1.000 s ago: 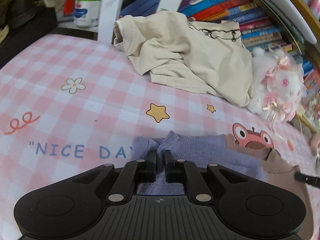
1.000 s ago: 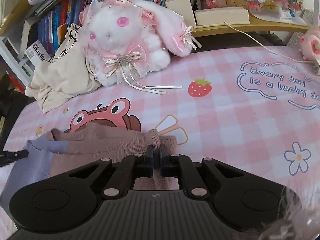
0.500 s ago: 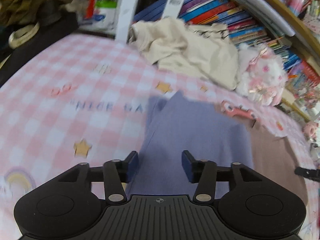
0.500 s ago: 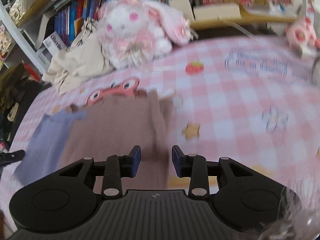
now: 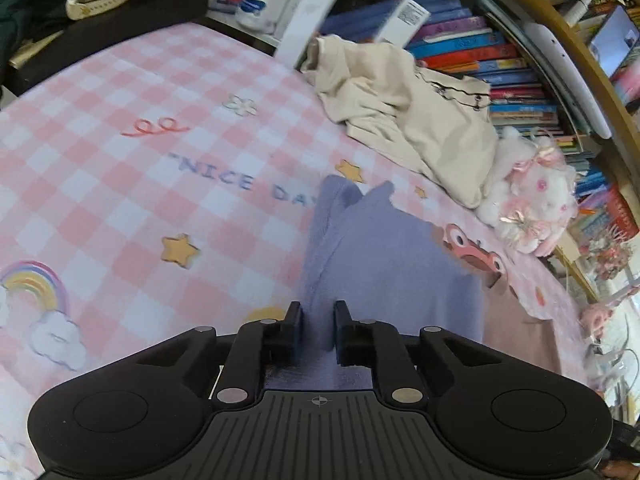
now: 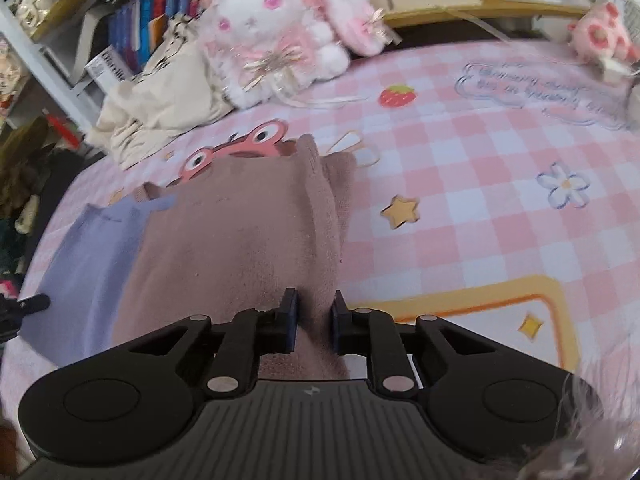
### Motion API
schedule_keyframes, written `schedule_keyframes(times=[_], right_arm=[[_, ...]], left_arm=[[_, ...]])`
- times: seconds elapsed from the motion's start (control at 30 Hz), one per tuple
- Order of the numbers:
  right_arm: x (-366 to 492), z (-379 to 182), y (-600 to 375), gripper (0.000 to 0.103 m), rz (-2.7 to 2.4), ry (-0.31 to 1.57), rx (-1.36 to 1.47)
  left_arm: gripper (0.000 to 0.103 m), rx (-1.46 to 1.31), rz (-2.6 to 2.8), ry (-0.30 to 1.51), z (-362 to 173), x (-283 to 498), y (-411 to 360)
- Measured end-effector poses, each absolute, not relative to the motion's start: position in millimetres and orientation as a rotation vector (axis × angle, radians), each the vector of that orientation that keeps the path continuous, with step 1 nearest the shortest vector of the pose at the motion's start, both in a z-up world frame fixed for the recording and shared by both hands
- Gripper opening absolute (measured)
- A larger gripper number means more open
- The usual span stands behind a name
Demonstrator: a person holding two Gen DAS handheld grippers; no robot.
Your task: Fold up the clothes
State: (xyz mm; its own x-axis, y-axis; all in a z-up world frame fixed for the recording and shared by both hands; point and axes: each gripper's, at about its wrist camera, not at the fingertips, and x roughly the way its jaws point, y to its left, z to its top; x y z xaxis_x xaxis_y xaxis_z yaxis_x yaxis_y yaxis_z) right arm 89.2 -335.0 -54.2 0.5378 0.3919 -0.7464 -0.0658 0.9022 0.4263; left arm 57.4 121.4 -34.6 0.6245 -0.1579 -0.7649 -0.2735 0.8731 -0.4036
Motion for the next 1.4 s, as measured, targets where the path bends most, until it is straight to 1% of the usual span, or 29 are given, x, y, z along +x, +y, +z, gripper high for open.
schedule_keyframes(times=[0.07, 0.13, 0.37, 0.47, 0.5, 0.53, 0.57, 0.6, 0.63, 0.7, 0.73, 0.77, 0.9, 0.93, 1.0, 1.1, 1.17, 1.27, 1.33, 1.4], right_arm=[[89, -56, -334, 0.016, 0.313, 0.987, 0.396], [86, -54, -327, 0.016, 0.323, 0.987, 0.381], [79, -53, -313, 0.016, 0.329, 0.982, 0.34], [79, -52, -310, 0.016, 0.324, 0.975, 0.319], [79, -52, -309, 0.017, 0.32, 0.972, 0.312], [78, -52, -309, 0.018, 0.314, 0.97, 0.306], [78, -51, -308, 0.023, 0.306, 0.966, 0.299], [77, -50, -306, 0.026, 0.294, 0.96, 0.287], [75, -47, -305, 0.028, 0.28, 0.951, 0.272], [70, -43, -302, 0.034, 0.257, 0.933, 0.252], [67, -40, -300, 0.039, 0.246, 0.924, 0.245], [63, -37, -298, 0.039, 0.232, 0.909, 0.235], [39, -21, -284, 0.047, 0.171, 0.846, 0.197], [32, -18, -279, 0.048, 0.165, 0.836, 0.197], [18, -12, -268, 0.053, 0.171, 0.827, 0.207], [-1, -6, -247, 0.056, 0.195, 0.826, 0.213], [-11, -6, -229, 0.057, 0.212, 0.833, 0.191], [-24, -6, -203, 0.062, 0.24, 0.852, 0.151], [-30, -4, -190, 0.065, 0.247, 0.854, 0.123], [-37, -2, -179, 0.072, 0.246, 0.847, 0.108]], left_arm=[[0.013, -0.507, 0.117, 0.941, -42, 59, 132], [0.013, -0.543, 0.123, 0.916, -45, 58, 141], [0.015, -0.434, 0.134, 0.905, -42, 58, 138], [0.019, -0.42, 0.13, 0.9, -41, 57, 141], [0.019, -0.408, 0.127, 0.895, -41, 56, 139], [0.022, -0.397, 0.128, 0.894, -41, 55, 138], [0.024, -0.38, 0.136, 0.892, -39, 53, 136], [0.025, -0.365, 0.142, 0.887, -38, 51, 134], [0.025, -0.349, 0.145, 0.879, -36, 49, 131], [0.032, -0.312, 0.136, 0.855, -30, 42, 126], [0.038, -0.293, 0.13, 0.842, -27, 39, 123], [0.043, -0.282, 0.127, 0.828, -24, 34, 121], [0.057, -0.264, 0.116, 0.803, -14, 19, 120], [0.065, -0.261, 0.111, 0.805, -13, 16, 120], [0.068, -0.221, 0.094, 0.837, -13, 10, 118], [0.068, -0.15, 0.077, 0.866, -15, 3, 113], [0.073, -0.164, 0.057, 0.882, -16, -1, 115], [0.081, -0.237, 0.011, 0.904, -17, -9, 123], [0.082, -0.245, -0.002, 0.922, -19, -13, 125], [0.082, -0.262, -0.014, 0.942, -20, -18, 129]])
